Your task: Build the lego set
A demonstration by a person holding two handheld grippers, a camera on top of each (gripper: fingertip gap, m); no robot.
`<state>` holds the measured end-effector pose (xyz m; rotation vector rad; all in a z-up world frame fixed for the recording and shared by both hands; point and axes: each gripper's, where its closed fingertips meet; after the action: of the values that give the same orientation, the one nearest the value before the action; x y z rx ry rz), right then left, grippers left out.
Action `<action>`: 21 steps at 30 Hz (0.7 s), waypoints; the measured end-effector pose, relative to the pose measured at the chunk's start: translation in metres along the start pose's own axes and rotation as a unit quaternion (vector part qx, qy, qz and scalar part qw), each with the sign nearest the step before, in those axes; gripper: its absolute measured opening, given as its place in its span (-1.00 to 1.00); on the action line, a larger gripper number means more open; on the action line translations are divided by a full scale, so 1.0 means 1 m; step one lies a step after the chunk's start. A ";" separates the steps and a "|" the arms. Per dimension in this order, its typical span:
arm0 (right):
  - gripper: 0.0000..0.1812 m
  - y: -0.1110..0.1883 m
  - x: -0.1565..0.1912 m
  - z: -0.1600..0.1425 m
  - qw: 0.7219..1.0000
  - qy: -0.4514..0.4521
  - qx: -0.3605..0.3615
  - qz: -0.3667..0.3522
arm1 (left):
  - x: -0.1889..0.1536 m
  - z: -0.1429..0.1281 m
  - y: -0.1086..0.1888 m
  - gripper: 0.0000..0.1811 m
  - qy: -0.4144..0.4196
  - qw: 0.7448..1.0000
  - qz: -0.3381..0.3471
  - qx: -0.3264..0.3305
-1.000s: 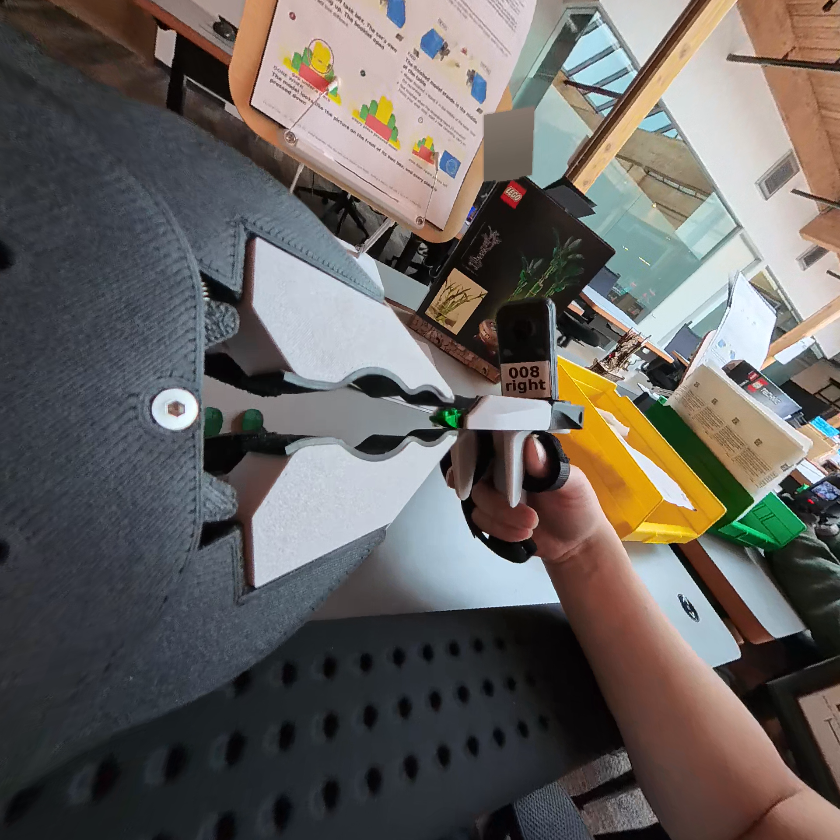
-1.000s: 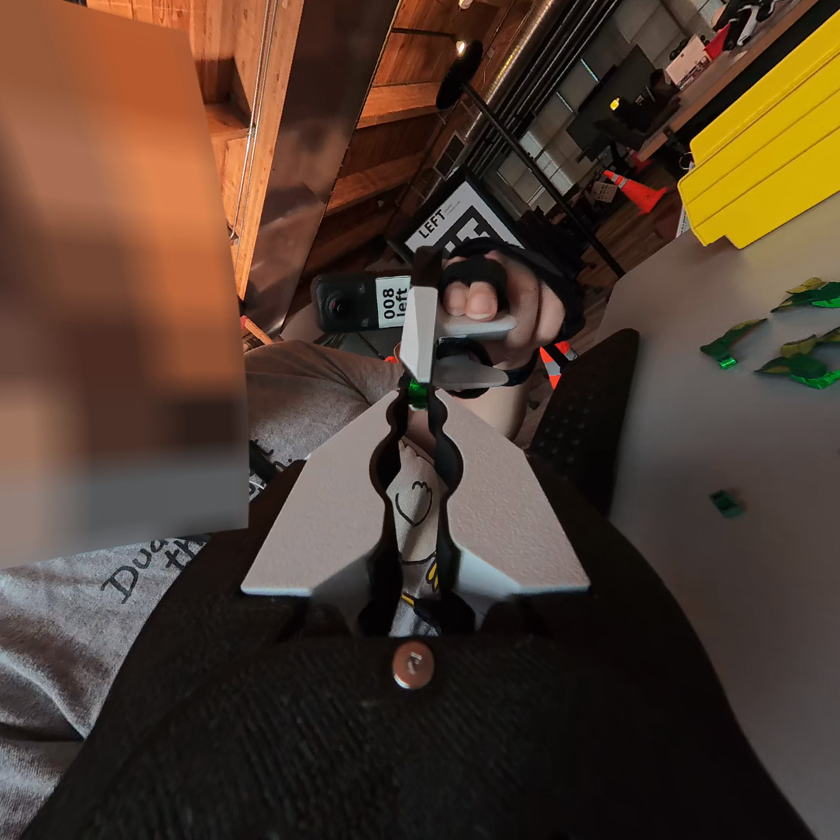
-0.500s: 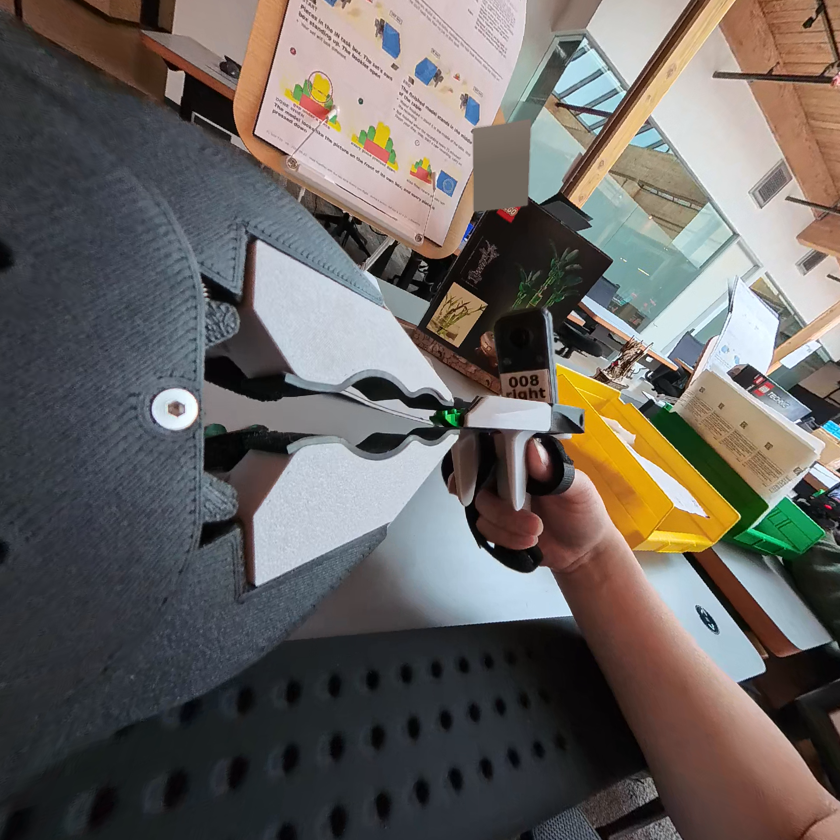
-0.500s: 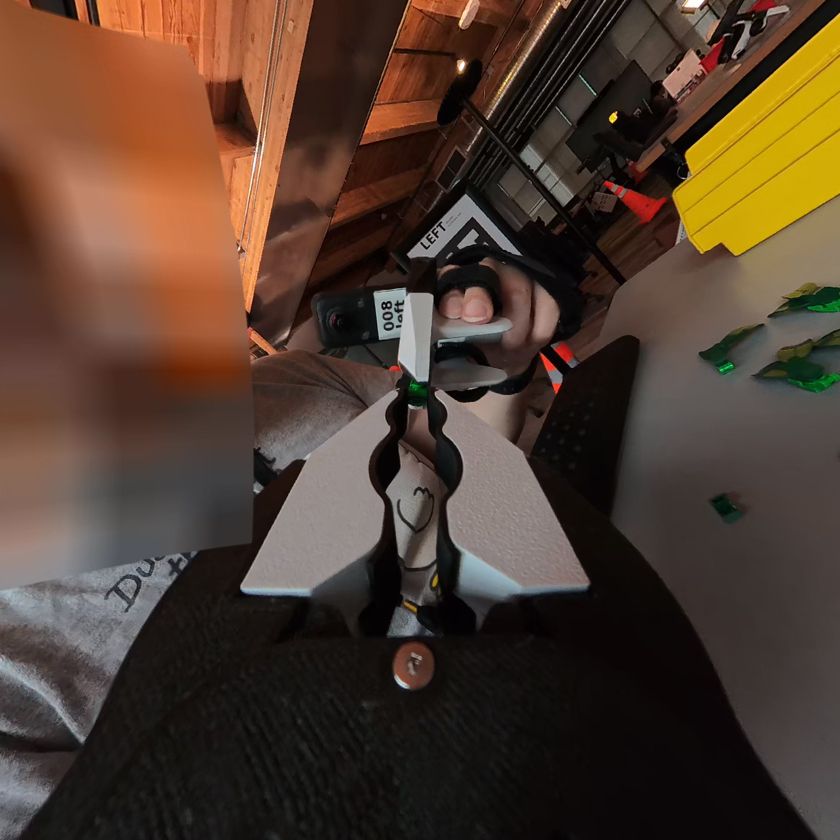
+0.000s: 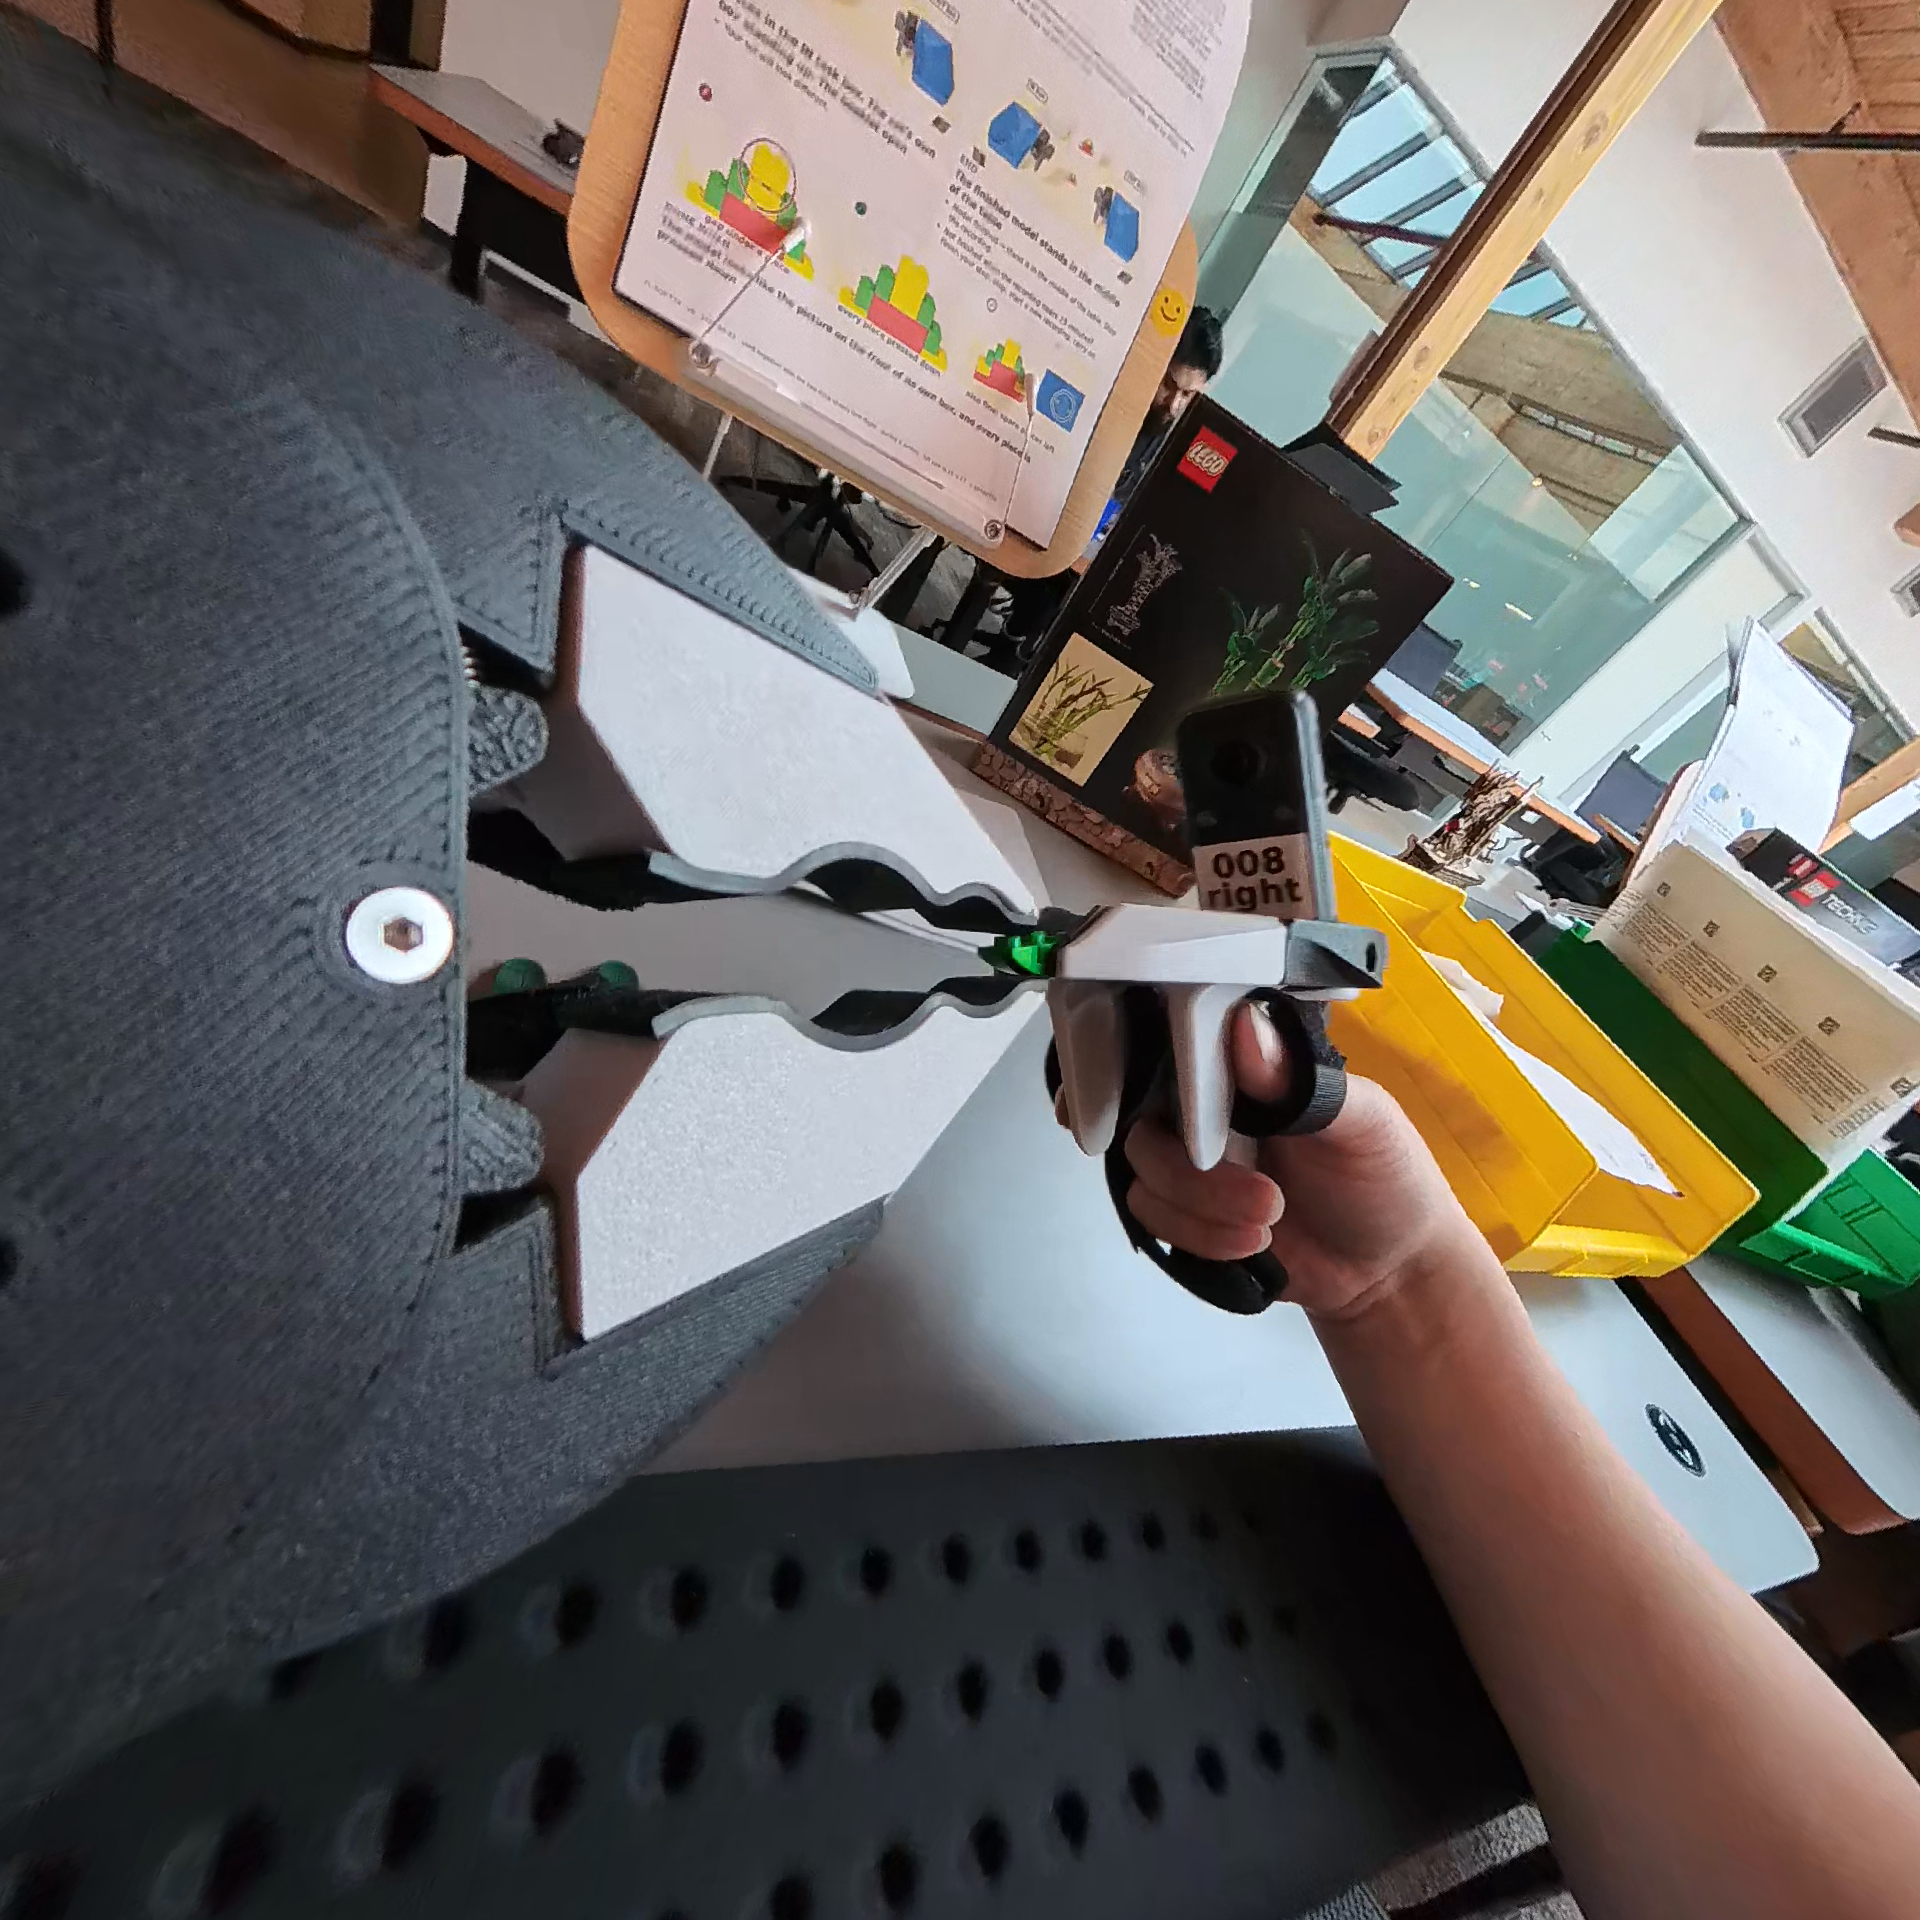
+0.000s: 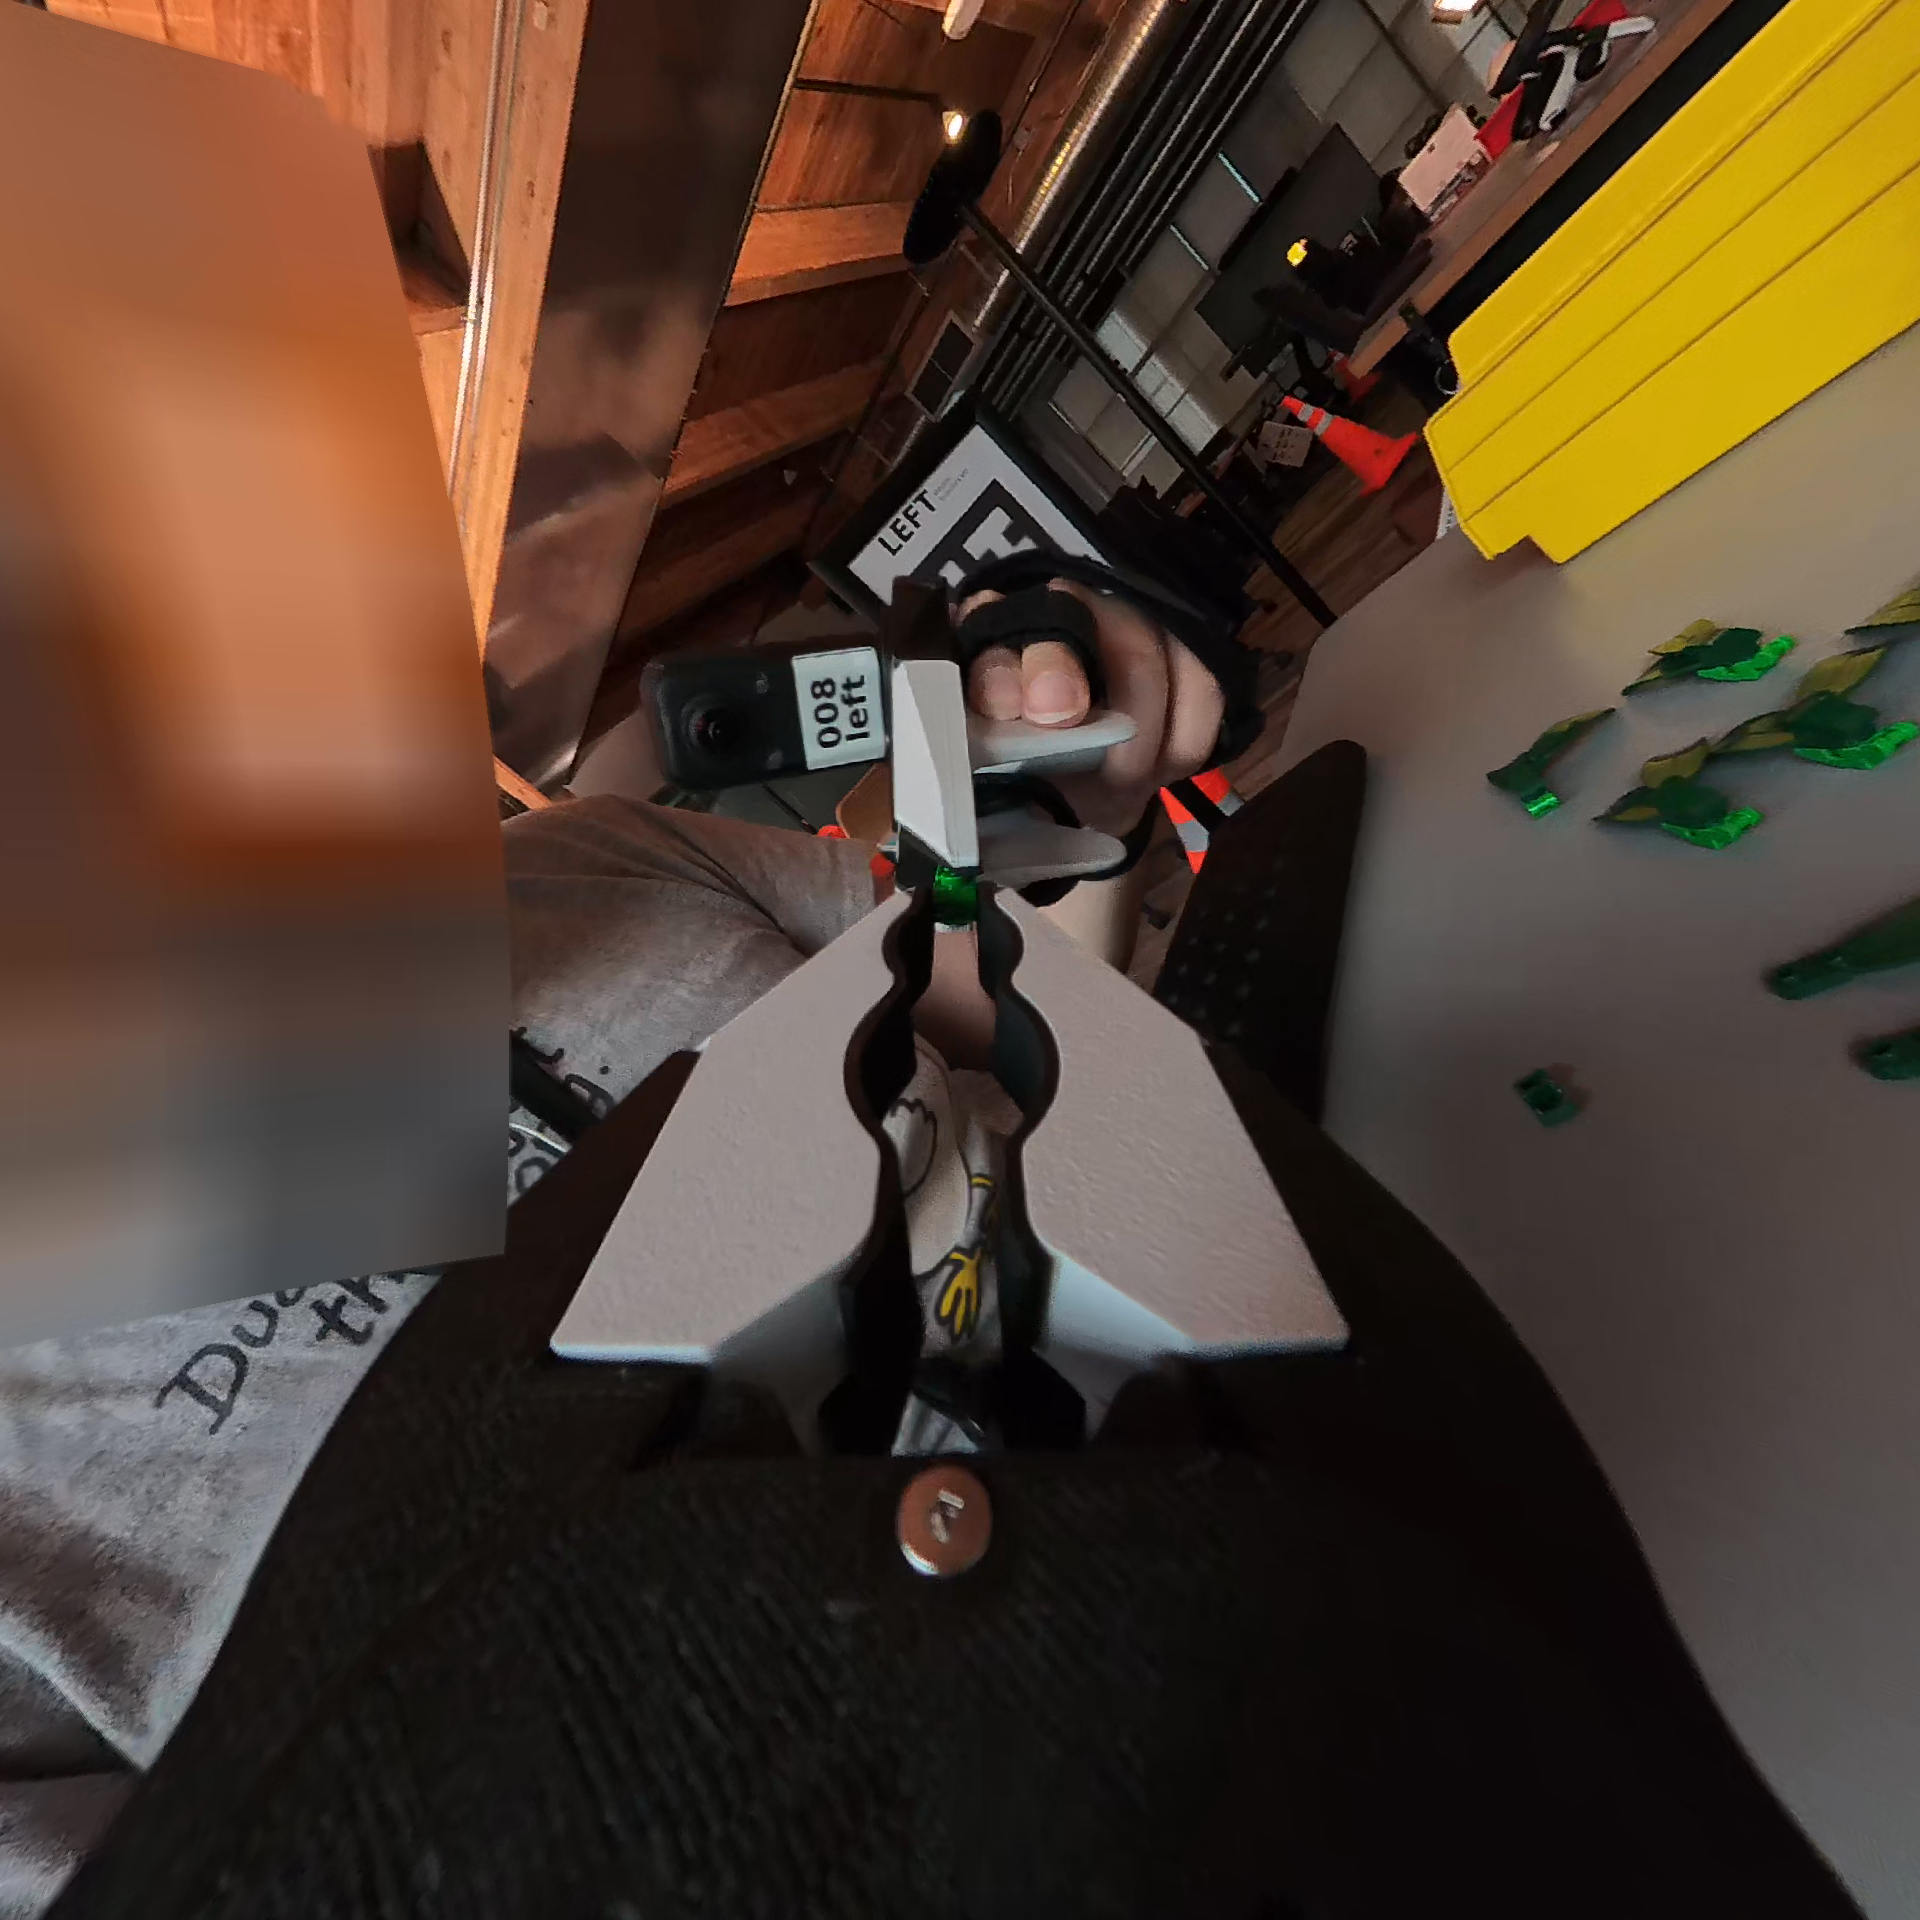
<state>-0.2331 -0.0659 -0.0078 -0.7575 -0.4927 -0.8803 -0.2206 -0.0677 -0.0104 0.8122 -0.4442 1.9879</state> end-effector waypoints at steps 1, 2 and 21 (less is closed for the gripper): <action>-0.94 0.002 -0.001 0.001 1.000 0.008 0.000 -0.007 | 0.002 -0.004 -0.001 -0.92 0.011 1.000 0.004 0.013; -0.94 0.005 -0.001 0.004 1.000 0.015 -0.006 -0.012 | 0.005 -0.010 -0.002 -0.82 0.028 0.999 0.011 0.031; -0.93 0.086 -0.060 0.014 0.935 0.157 0.082 -0.308 | -0.010 -0.183 0.029 -0.85 0.143 0.910 -0.057 0.385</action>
<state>-0.1963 0.0100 -0.0712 -0.2890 -0.5172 -1.4961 -0.3094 0.0194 -0.1484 0.9561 0.5939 2.1252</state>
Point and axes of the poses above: each gripper's, where its closed fingertips meet, y back along the fingers, z out of its top, x = y × z across the jaws, and after that the axes turned 15 degrees about z, right-handed
